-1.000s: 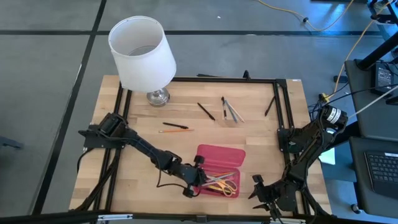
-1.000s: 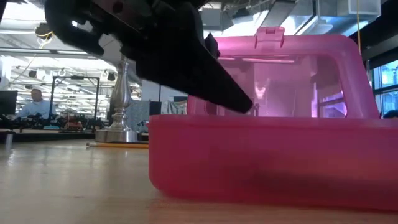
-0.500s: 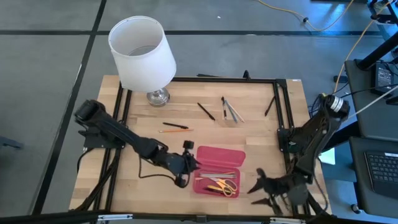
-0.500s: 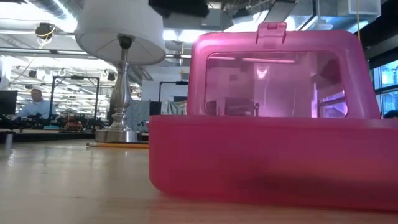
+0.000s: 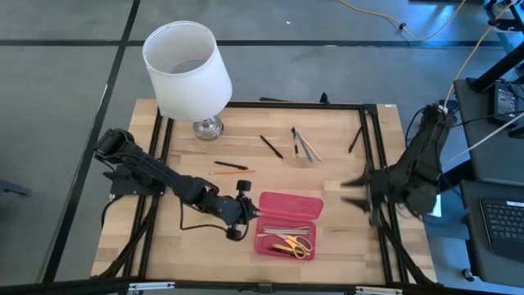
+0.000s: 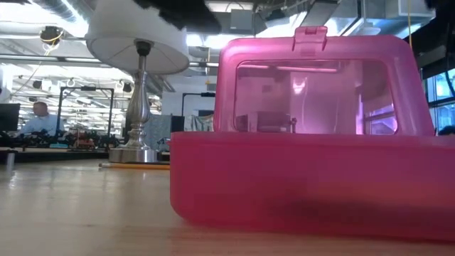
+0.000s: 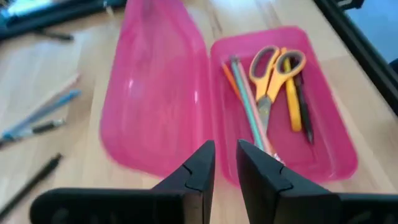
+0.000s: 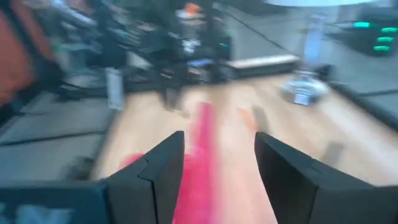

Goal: Pick & place school supplies into a supply box
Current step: Put the black pen into the pink supply box

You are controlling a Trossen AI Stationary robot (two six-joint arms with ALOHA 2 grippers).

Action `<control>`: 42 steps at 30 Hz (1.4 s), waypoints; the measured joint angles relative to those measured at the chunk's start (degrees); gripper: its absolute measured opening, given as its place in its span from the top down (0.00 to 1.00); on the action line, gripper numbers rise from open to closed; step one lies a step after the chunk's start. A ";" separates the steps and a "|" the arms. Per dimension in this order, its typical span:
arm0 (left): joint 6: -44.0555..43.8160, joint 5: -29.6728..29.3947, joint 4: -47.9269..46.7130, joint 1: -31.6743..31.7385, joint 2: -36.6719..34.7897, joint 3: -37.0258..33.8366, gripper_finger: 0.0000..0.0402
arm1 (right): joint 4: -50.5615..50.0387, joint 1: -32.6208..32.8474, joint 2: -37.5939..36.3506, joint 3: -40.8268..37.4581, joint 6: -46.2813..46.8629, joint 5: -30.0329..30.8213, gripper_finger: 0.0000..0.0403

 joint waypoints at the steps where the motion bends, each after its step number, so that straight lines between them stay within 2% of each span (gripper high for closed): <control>1: -0.59 0.84 0.35 0.80 -0.16 -0.49 0.85 | -3.65 -1.27 -1.23 0.00 1.17 0.12 0.51; 3: -1.12 2.15 2.48 2.27 -0.62 -1.87 0.85 | -8.00 -3.72 -2.89 -0.31 3.49 0.14 0.51; 8: -0.89 7.04 8.58 5.44 -5.09 -9.09 0.87 | -8.32 -8.10 -3.50 -3.32 4.04 3.80 0.51; 11: -0.79 7.30 16.37 7.92 -10.15 -15.86 0.87 | -8.90 -10.40 -3.55 -4.62 2.99 5.68 0.51; 13: -1.60 9.03 21.98 9.63 -13.44 -20.79 0.87 | -8.98 -12.73 -3.59 -4.76 8.07 8.90 0.51; 15: -1.70 11.43 28.97 10.89 -16.34 -25.82 0.86 | -9.44 -15.84 -3.65 -4.58 11.54 9.51 0.51; 18: -1.64 12.44 38.91 11.80 -18.77 -32.16 0.86 | -11.83 -21.66 -3.98 -3.05 12.56 2.65 0.51; 21: -1.55 12.33 45.55 12.07 -19.79 -36.41 0.86 | -15.05 -28.75 -3.95 -1.79 19.25 -4.91 0.51; 27: -1.52 12.02 48.57 12.07 -19.90 -38.59 0.87 | -34.10 -45.04 -3.96 0.20 35.12 -14.95 0.51; 31: -1.50 11.98 49.14 12.10 -19.90 -38.58 0.87 | -44.13 -54.76 -3.74 0.20 41.80 -19.53 0.51; 35: -0.63 11.96 49.03 12.23 -19.90 -38.58 0.86 | -41.88 -60.28 -3.10 0.20 42.91 -16.68 0.51; 38: -0.12 11.97 49.03 12.23 -19.90 -38.58 0.85 | -40.17 -61.85 -2.98 0.22 41.52 -14.41 0.51; 42: -0.13 11.98 49.01 12.23 -19.90 -38.56 0.86 | -39.42 -63.13 -2.92 0.22 46.35 -10.22 0.51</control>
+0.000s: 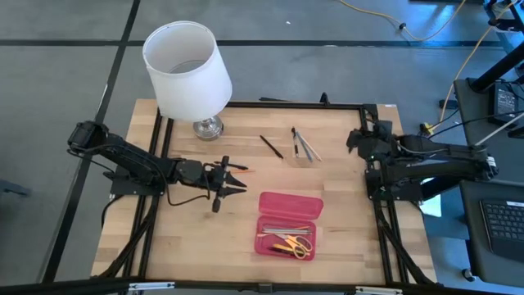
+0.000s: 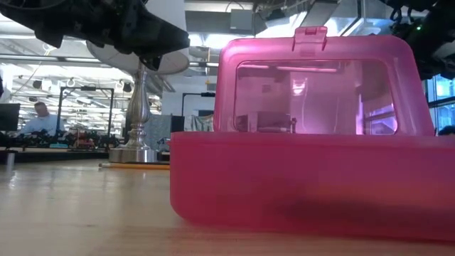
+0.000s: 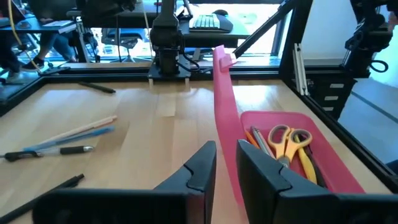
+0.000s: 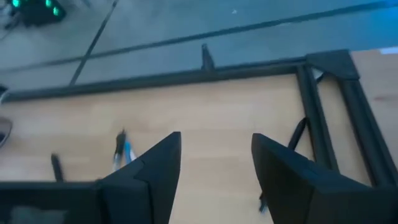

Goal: Pick & place school supplies into a supply box
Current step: Put the black pen into the pink supply box

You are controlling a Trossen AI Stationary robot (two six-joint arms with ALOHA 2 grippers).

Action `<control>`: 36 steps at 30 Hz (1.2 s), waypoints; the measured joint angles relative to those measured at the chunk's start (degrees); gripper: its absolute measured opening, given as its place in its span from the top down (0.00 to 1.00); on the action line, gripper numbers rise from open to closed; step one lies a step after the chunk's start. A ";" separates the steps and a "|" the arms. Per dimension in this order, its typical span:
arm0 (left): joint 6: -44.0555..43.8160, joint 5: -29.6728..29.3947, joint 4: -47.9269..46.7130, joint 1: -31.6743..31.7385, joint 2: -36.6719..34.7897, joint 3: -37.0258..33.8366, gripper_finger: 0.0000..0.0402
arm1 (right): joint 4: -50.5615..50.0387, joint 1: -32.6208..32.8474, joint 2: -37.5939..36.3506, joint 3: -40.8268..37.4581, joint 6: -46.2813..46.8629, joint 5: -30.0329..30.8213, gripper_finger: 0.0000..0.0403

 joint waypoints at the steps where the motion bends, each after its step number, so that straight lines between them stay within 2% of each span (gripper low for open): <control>1: 0.04 -0.02 -0.01 0.00 0.00 0.00 0.86 | -0.02 -0.26 0.17 0.00 0.48 0.73 0.51; 9: 0.14 -0.02 -0.01 0.00 0.02 0.02 0.86 | 0.12 -2.09 5.20 0.00 4.06 -0.35 0.51; 21: 0.09 -0.04 -0.03 0.09 0.04 0.04 0.87 | 3.37 -11.79 20.22 0.00 16.15 -2.36 0.51; 26: -0.78 -0.04 -0.03 0.09 0.04 0.04 0.86 | 3.38 -17.25 25.49 0.00 16.36 -7.81 0.51; 36: -0.93 -0.04 -0.03 0.09 0.04 0.07 0.87 | 6.83 -22.29 34.28 -0.02 16.27 -9.96 0.51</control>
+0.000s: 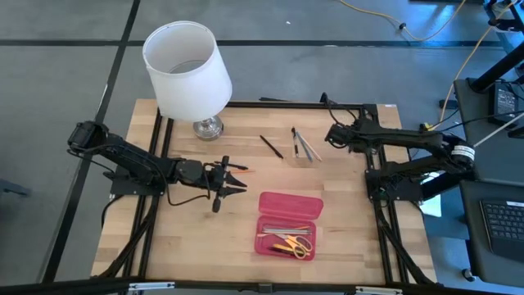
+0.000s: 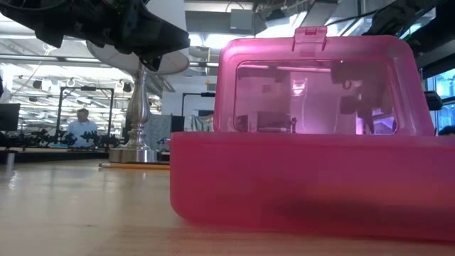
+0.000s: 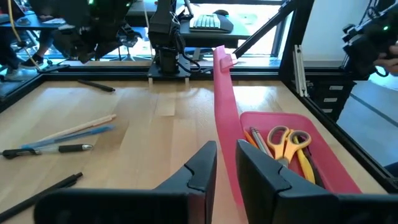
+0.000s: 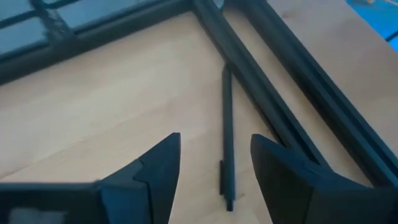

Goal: Pick & place school supplies into a supply box
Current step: Put the black pen into the pink supply box

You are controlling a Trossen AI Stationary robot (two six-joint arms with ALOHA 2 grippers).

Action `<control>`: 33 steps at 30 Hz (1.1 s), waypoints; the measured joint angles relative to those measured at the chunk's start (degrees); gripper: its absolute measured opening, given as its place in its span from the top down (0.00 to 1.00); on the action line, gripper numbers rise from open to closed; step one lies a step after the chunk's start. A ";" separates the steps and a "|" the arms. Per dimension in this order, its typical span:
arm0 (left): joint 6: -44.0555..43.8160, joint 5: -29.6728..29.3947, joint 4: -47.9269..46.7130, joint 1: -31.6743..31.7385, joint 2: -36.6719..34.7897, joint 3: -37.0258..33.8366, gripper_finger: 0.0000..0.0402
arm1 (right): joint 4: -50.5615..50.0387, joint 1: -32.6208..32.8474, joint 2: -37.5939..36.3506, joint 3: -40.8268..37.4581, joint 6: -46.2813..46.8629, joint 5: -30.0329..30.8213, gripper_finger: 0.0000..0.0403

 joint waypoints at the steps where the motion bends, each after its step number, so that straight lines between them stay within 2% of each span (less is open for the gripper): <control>1: 0.00 0.00 0.00 0.00 0.00 0.00 0.87 | 0.03 -0.60 0.85 0.00 0.00 -0.21 0.51; 5: -0.01 0.00 0.00 0.00 0.00 0.00 0.87 | 3.46 -2.53 3.13 -2.56 -0.17 -1.60 0.51; 18: -0.02 0.00 -0.02 0.00 0.00 0.00 0.87 | 30.87 -6.23 3.32 -16.99 -5.24 -5.80 0.51; 33: -0.02 -0.02 -0.02 0.00 0.00 0.00 0.86 | 34.69 -6.87 3.25 -19.74 -7.93 -2.98 0.51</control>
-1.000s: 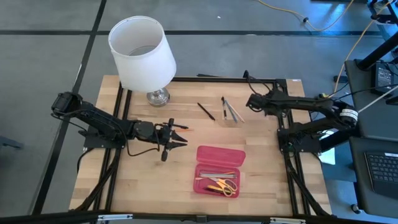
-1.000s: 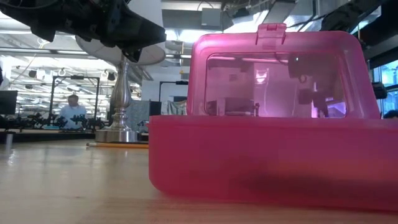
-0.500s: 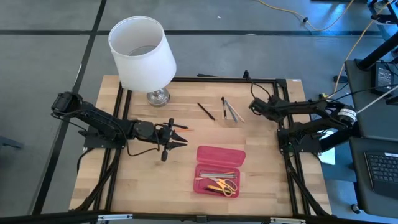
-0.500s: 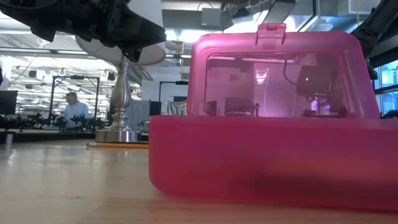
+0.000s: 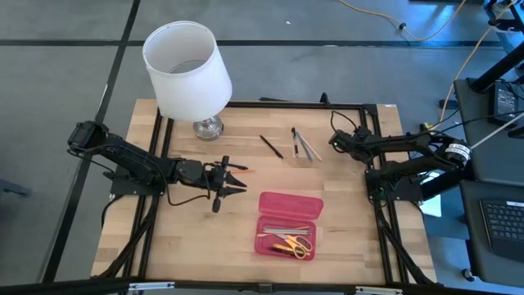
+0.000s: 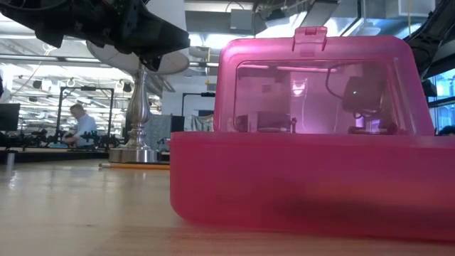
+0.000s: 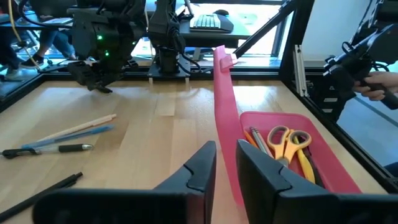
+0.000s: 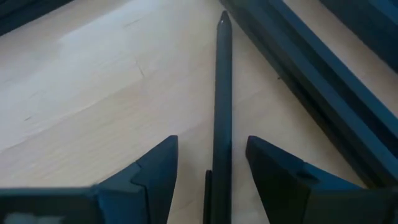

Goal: Pick & place school supplies into a supply box
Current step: Put the black pen into the pink supply box

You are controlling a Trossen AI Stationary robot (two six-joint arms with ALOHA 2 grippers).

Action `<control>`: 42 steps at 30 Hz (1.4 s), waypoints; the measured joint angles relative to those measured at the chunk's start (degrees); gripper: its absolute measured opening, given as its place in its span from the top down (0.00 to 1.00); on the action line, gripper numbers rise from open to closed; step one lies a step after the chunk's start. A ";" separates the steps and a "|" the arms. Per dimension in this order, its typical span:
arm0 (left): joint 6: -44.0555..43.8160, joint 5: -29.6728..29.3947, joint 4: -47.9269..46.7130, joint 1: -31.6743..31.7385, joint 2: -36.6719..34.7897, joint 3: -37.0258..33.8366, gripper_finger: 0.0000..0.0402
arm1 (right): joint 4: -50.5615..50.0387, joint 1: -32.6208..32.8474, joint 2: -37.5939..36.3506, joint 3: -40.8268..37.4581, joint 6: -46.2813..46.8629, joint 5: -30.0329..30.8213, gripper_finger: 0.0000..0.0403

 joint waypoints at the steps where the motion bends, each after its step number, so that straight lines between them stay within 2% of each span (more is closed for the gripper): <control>1: 0.00 -0.02 0.00 0.00 0.02 0.00 0.86 | -0.02 0.00 0.00 0.00 0.00 0.00 0.51; 21: 0.01 -0.01 0.00 0.00 0.01 0.00 0.87 | 0.82 -0.02 0.07 -0.09 0.01 -0.12 0.51; 33: -5.12 0.60 -1.13 -2.21 0.02 0.00 0.85 | 1.22 -0.09 0.22 -0.31 0.13 7.82 0.51; 37: -6.33 0.66 -1.12 -3.41 0.02 0.00 0.86 | 1.26 -0.04 0.22 -0.24 -2.80 7.43 0.51; 42: -6.58 0.65 -1.15 -4.75 0.02 0.00 0.87 | 1.57 -0.04 0.20 -0.20 -2.80 2.72 0.51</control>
